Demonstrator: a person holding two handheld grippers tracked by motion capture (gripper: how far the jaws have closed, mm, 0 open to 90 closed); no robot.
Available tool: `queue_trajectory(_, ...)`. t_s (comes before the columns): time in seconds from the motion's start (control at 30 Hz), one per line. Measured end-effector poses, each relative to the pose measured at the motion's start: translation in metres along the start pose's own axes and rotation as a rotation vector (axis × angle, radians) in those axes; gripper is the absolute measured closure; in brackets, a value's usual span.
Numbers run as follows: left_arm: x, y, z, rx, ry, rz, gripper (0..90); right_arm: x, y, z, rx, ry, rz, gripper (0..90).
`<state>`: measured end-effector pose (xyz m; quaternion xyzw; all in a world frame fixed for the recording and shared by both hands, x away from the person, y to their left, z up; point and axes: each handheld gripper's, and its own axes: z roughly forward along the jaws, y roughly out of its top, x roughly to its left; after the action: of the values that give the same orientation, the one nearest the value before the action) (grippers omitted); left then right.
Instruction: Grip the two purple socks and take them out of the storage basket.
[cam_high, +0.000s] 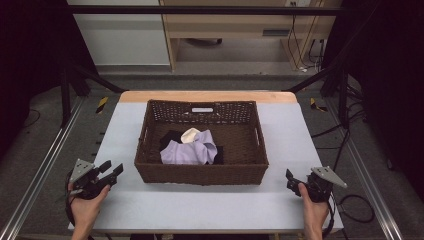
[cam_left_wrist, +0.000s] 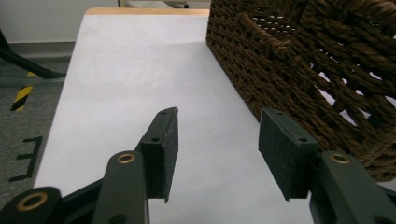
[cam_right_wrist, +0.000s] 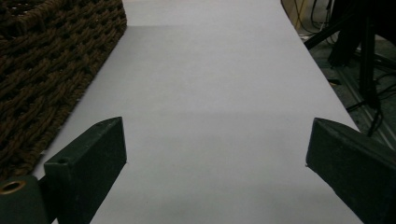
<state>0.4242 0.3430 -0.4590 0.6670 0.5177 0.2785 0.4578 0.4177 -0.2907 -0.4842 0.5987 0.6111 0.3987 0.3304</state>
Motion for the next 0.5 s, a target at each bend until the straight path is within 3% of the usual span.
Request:
queue_trajectory(0.23,0.0034,0.0017,-0.0033,-0.011,0.002,-0.005,49.7,0.0020,-0.0010,-0.0012,-0.013,-0.014,-0.015,4.9)
queue_trajectory(0.5,0.0029,0.0090,-0.0082,-0.037,-0.032,-0.030,50.6,0.0018,-0.0007,-0.0002,-0.007,-0.014,-0.015,4.4)
